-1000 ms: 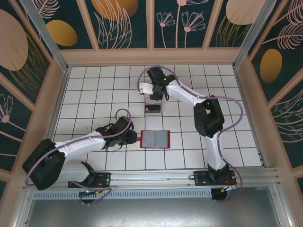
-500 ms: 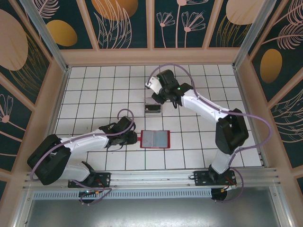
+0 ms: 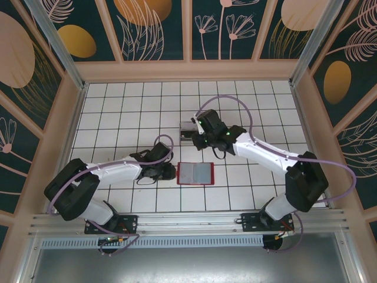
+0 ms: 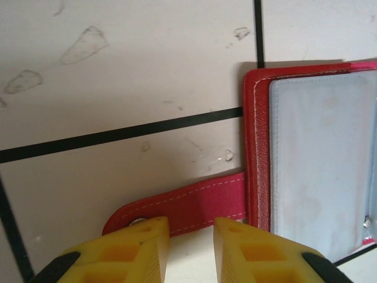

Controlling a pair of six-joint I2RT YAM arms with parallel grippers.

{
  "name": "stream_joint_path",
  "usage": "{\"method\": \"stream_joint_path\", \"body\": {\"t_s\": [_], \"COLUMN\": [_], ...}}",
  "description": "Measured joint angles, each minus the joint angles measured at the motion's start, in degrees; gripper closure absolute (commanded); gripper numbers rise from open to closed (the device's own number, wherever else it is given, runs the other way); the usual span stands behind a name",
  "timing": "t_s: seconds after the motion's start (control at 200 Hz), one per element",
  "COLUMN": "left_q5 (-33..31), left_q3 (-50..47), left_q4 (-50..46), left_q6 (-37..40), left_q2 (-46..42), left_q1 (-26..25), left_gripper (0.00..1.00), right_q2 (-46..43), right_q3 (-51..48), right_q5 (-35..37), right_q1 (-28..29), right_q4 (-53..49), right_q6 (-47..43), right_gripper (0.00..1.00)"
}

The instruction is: Take the credit cards out of the card holder

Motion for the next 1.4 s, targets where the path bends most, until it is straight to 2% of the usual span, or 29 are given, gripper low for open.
{"method": "stream_joint_path", "body": {"t_s": [0.3,0.591,0.721,0.971,1.401], "left_q5": [0.8,-1.6,-1.7,-2.7,-2.9], "left_q3": [0.4,0.4,0.4,-1.7,-2.2], "left_q4": [0.3,-1.6,-1.9,-2.6,-3.0], "left_q6": [0.3,0.3,0.6,1.9,3.6], "left_q2": [0.2,-5.2,-6.6,-9.3,-9.6], "left_q1": [-0.5,1.8,3.6,7.1,7.4], "left_gripper": [0.73,0.73,0.73,0.73,0.73], "right_q2": [-4.2,-4.0,-1.3,9.3,15.6], "right_q3": [-6.4,-10.5,-10.5,-6.4,-2.6], "right_q5": [-4.2,-9.3,-10.9,-12.1,-12.1], "right_q1": [1.7,5.9,7.5,10.1,11.5], "right_q4": [0.5,3.2,5.9,6.4,5.8], "right_q6": [20.9,33.9,36.8,38.7,39.1], "right_gripper": [0.84,0.72,0.70,0.67,0.65]}}
